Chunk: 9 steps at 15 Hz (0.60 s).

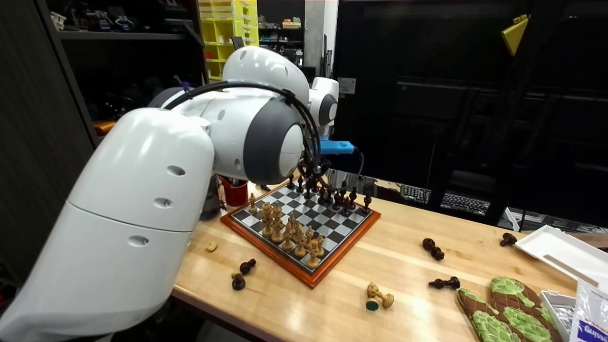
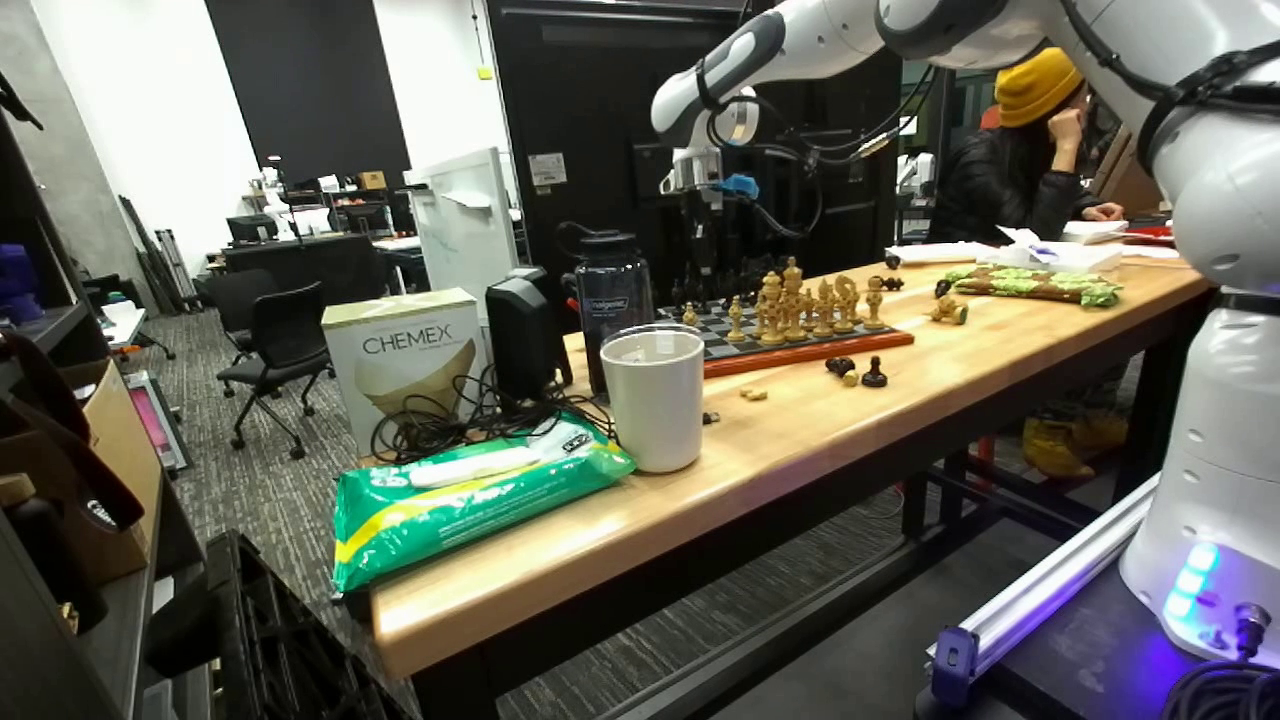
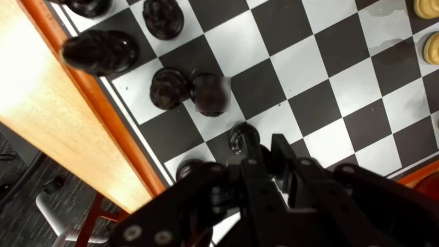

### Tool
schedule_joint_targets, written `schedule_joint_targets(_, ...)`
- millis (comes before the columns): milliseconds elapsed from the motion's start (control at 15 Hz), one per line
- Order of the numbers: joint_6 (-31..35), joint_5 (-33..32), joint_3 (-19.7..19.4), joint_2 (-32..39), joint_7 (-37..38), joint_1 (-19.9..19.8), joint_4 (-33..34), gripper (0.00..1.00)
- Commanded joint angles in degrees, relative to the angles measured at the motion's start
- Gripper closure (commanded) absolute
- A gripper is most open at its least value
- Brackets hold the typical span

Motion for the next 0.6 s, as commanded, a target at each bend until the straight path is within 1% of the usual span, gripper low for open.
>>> schedule_joint_targets(0, 0.3, 0.2, 0.2, 0.4, -0.9, 0.1, 0.9, 0.96)
schedule_joint_targets(533, 0.0, 0.2, 0.2, 1.0, -0.8, 0.2, 1.9, 0.96)
